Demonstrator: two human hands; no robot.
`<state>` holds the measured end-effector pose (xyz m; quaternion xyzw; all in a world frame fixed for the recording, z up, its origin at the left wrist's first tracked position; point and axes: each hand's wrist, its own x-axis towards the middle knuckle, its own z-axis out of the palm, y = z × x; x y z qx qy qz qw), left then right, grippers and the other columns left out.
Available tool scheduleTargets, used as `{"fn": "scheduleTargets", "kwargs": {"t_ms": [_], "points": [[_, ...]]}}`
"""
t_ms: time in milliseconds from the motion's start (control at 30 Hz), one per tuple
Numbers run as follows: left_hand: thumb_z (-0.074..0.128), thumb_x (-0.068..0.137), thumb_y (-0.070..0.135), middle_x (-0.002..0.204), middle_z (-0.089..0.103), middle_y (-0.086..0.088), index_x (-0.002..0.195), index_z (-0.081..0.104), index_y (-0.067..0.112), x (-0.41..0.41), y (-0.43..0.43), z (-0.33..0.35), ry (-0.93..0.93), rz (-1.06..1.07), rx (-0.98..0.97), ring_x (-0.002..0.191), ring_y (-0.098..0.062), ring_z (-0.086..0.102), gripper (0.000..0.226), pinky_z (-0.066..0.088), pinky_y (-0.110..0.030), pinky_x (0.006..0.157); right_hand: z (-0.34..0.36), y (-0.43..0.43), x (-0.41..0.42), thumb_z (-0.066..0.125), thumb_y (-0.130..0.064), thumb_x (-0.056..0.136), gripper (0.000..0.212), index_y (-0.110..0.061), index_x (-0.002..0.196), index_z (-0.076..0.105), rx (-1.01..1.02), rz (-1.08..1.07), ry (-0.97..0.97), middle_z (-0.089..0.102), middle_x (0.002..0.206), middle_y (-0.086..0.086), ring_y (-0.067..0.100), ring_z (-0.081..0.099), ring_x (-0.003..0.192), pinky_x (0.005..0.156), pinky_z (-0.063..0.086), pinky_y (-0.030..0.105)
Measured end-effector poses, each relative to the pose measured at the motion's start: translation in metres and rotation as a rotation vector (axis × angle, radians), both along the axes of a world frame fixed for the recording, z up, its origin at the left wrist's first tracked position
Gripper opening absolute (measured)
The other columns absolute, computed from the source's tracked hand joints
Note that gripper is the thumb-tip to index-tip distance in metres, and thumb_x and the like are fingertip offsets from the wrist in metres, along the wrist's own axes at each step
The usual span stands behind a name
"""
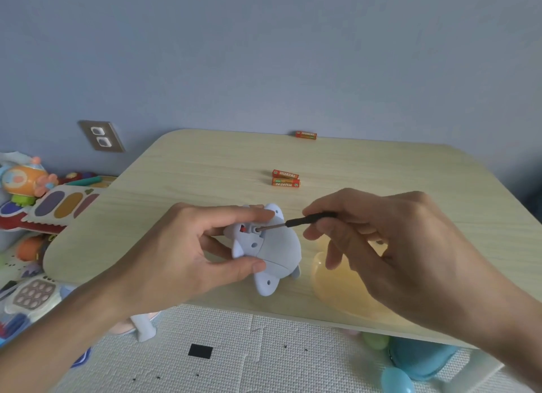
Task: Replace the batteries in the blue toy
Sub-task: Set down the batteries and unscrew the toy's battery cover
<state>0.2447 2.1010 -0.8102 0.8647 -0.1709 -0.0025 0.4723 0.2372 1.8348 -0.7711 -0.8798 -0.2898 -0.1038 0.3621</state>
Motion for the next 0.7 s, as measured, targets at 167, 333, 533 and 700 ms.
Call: {"fn": "scheduleTargets", "kwargs": {"t_ms": [167, 333, 533, 700], "points": [[0.094, 0.075, 0.043, 0.116, 0.083, 0.010, 0.123, 0.075, 0.052, 0.000, -0.002, 0.000, -0.011, -0.004, 0.016, 0.098, -0.014, 0.083, 0.053, 0.066, -0.049, 0.091, -0.003, 0.006, 0.003, 0.053, -0.037, 0.102, 0.033, -0.019, 0.083, 0.073, 0.020, -0.053, -0.033, 0.067, 0.056, 0.002, 0.021, 0.059, 0.048, 0.051, 0.051, 0.035], [0.089, 0.071, 0.046, 0.119, 0.083, 0.010, 0.124, 0.074, 0.051, 0.000, -0.001, 0.000, -0.013, -0.010, 0.017, 0.100, -0.011, 0.083, 0.056, 0.066, -0.047, 0.092, -0.001, 0.007, 0.002, 0.062, -0.037, 0.093, 0.007, -0.031, 0.093, 0.064, 0.118, -0.007, 0.072, 0.070, 0.062, -0.010, 0.013, 0.066, 0.054, 0.051, 0.052, 0.028], [0.088, 0.071, 0.046, 0.124, 0.080, 0.018, 0.125, 0.073, 0.052, 0.001, 0.000, -0.001, -0.023, -0.018, 0.034, 0.105, -0.009, 0.081, 0.056, 0.066, -0.041, 0.094, -0.004, 0.004, -0.003, 0.069, -0.021, 0.093, 0.010, -0.029, 0.097, 0.074, 0.084, 0.001, 0.097, 0.077, 0.075, -0.014, 0.008, 0.076, 0.065, 0.063, 0.060, 0.028], [0.095, 0.074, 0.038, 0.119, 0.082, 0.016, 0.125, 0.074, 0.051, 0.000, -0.002, 0.000, -0.040, -0.007, 0.054, 0.098, -0.011, 0.083, 0.057, 0.066, -0.043, 0.091, -0.001, 0.011, -0.004, 0.060, -0.046, 0.092, 0.018, -0.030, 0.083, 0.060, 0.121, -0.087, 0.143, 0.075, 0.063, -0.011, 0.010, 0.073, 0.053, 0.053, 0.059, 0.034]]}}
